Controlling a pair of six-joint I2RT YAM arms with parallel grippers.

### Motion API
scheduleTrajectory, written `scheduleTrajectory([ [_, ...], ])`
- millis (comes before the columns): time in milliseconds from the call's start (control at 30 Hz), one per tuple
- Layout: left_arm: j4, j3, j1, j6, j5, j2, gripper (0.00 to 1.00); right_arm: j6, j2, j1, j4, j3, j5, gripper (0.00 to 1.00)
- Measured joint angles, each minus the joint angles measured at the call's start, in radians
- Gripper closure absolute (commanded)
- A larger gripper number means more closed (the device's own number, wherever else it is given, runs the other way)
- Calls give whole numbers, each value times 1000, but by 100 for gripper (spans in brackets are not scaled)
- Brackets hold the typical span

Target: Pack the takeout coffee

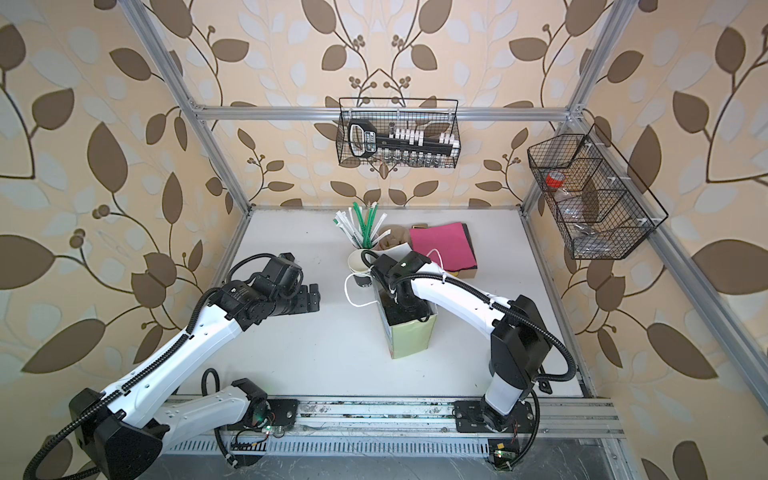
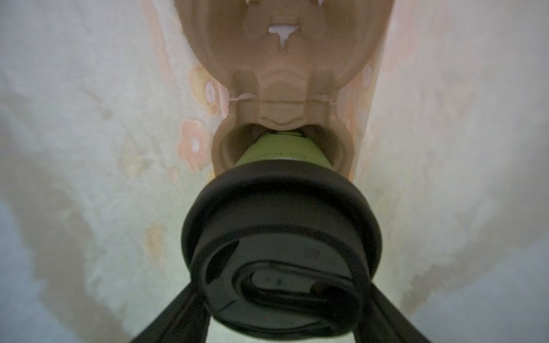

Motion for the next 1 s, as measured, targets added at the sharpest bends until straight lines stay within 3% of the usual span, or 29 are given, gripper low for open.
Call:
scheduleTrajectory([
  [1000, 0, 0, 0, 0, 0, 2, 1, -7, 38, 0, -23, 84, 39, 10],
])
